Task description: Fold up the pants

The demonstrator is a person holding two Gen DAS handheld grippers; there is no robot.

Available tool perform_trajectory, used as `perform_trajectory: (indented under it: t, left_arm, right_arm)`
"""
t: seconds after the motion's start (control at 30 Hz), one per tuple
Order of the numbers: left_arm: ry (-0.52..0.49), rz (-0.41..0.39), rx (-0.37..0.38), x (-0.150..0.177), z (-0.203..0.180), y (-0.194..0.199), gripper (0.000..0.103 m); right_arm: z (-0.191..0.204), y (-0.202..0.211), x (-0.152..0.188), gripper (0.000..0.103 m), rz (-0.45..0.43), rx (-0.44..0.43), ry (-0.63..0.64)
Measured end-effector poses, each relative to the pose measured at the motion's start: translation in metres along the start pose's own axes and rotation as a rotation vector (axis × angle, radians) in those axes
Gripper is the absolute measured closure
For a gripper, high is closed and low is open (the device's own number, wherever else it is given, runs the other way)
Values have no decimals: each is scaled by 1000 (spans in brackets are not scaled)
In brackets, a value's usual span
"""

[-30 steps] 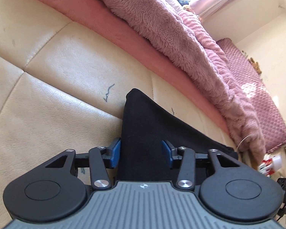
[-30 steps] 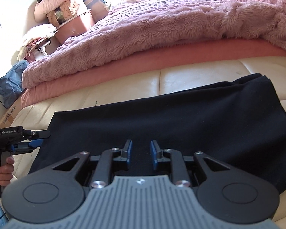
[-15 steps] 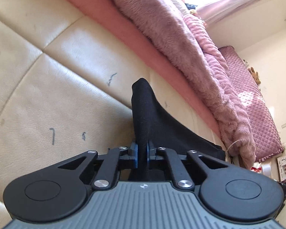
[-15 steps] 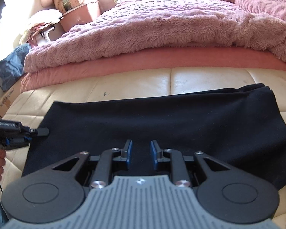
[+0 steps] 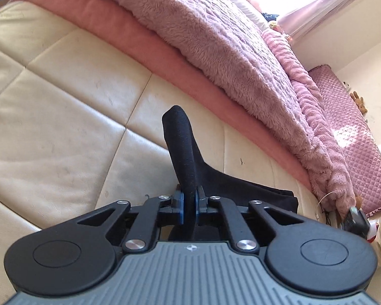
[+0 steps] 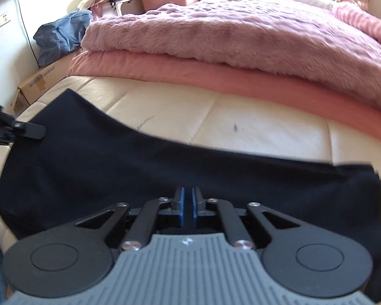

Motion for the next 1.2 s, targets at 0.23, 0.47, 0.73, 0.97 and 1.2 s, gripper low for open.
perform_trajectory:
  t: [0.23,0.47,0.73,0.97,1.2]
  left_arm:
    - [-26,24,32,-14,-23,3,96]
    - [-12,39,89,-26,-50,3,96]
    - [-30,61,97,-24,-88,2,96]
    - [-35,77,53,-21,-122,-2,96]
    - [0,102,1,-25,-161,-18,96]
  right_arm:
    - [-7,-47,-42,103,60,47,18]
    - [-12,-52,-50,103,52,33,6]
    - [9,0,17,103,103,-22,-3]
    - [20,7,59,103,120,-26,-34]
    - [2,37,60,103,32,-59,-95]
Point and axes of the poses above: each gripper's, at about its wrist camera, not at the fingertips, and y roughly against the way its jaws point, z to its left, x to its underside, the point moved 5 cm from there along -y, roughly the way its jaws point, and after that the axes turned 14 degrees about z, right-handed, at the moved point
